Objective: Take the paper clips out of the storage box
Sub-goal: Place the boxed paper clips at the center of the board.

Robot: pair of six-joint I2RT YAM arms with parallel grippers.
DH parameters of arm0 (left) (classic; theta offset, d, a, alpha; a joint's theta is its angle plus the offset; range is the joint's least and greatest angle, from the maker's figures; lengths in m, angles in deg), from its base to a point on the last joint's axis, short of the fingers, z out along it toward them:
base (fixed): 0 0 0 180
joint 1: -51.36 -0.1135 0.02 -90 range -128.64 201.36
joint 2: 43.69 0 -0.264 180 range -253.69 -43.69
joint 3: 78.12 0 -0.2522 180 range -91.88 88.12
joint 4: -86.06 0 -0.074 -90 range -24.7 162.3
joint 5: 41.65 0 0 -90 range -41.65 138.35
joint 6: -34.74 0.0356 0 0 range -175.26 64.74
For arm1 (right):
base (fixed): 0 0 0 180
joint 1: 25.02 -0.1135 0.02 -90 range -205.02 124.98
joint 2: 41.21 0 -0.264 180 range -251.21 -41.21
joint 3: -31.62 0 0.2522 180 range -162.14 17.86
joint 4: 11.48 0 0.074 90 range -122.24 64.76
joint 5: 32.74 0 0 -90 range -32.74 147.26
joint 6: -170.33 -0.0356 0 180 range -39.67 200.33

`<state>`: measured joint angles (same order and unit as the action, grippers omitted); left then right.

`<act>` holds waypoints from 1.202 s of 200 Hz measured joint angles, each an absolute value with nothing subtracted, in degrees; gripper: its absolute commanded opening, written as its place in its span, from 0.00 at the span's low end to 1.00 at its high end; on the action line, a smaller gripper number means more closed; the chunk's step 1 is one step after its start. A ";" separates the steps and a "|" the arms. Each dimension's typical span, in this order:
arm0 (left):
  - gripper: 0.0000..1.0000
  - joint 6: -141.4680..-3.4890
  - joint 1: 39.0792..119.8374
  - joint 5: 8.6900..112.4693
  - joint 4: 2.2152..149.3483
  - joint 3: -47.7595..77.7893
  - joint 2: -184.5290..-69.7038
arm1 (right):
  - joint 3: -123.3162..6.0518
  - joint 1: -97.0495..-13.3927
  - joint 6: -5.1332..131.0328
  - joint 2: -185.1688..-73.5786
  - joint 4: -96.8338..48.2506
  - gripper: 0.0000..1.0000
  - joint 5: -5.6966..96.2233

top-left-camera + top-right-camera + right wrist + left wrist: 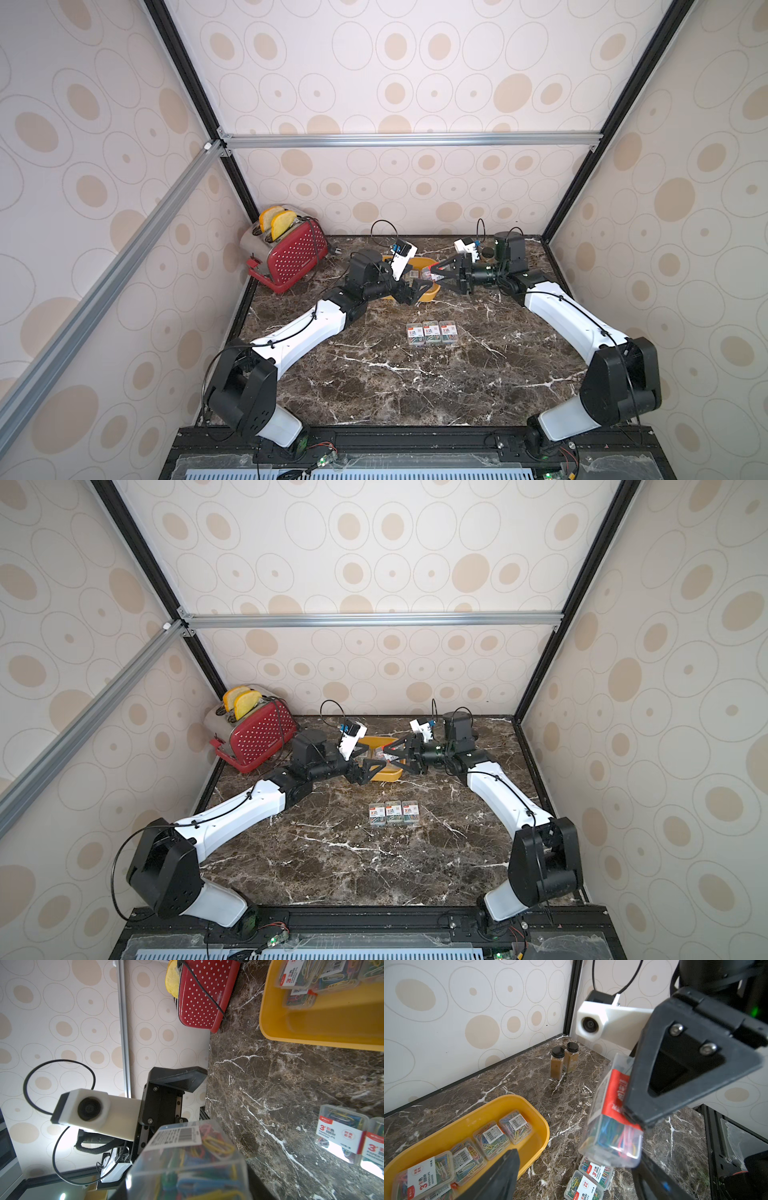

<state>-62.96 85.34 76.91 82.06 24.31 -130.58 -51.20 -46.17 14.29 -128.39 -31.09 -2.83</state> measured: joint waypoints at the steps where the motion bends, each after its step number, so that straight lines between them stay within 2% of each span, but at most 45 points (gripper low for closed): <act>1: 0.87 -62.96 85.34 76.95 82.08 24.31 -130.62 | -51.20 -46.17 14.25 -128.39 -31.05 0.40 -2.86; 25: 0.85 -62.94 85.40 77.78 83.87 23.76 -131.21 | -51.20 -46.17 13.53 -128.39 -30.02 0.40 -3.27; 52: 0.78 -62.98 85.47 78.63 85.86 23.28 -131.52 | -51.20 -46.17 13.09 -128.39 -29.56 0.40 -3.66; 67: 0.70 -63.01 85.51 79.14 86.80 23.19 -131.69 | -51.20 -46.17 12.98 -128.39 -29.34 0.40 -3.77; 94: 0.48 -63.29 85.55 80.34 87.68 23.06 -132.15 | -51.20 -46.17 12.65 -128.47 -28.66 0.40 -3.73; 188: 0.17 -61.26 85.62 81.80 86.36 22.25 -132.74 | -51.20 -46.14 10.69 -129.33 -27.83 0.49 -3.97; 203: 0.12 -60.76 85.62 81.91 85.69 21.95 -132.74 | -51.20 -46.12 10.64 -129.33 -27.83 0.52 -4.14; 222: 0.10 -60.36 85.62 81.93 83.70 20.94 -132.79 | -51.20 -46.10 10.71 -129.39 -27.79 0.60 -4.12; 240: 0.07 -60.45 85.64 81.89 81.56 20.02 -132.79 | -51.22 -46.10 11.52 -129.39 -27.70 0.71 -4.25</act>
<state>-60.45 85.64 81.89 81.56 20.02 -132.79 -51.22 -46.10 11.52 -129.39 -27.70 -4.25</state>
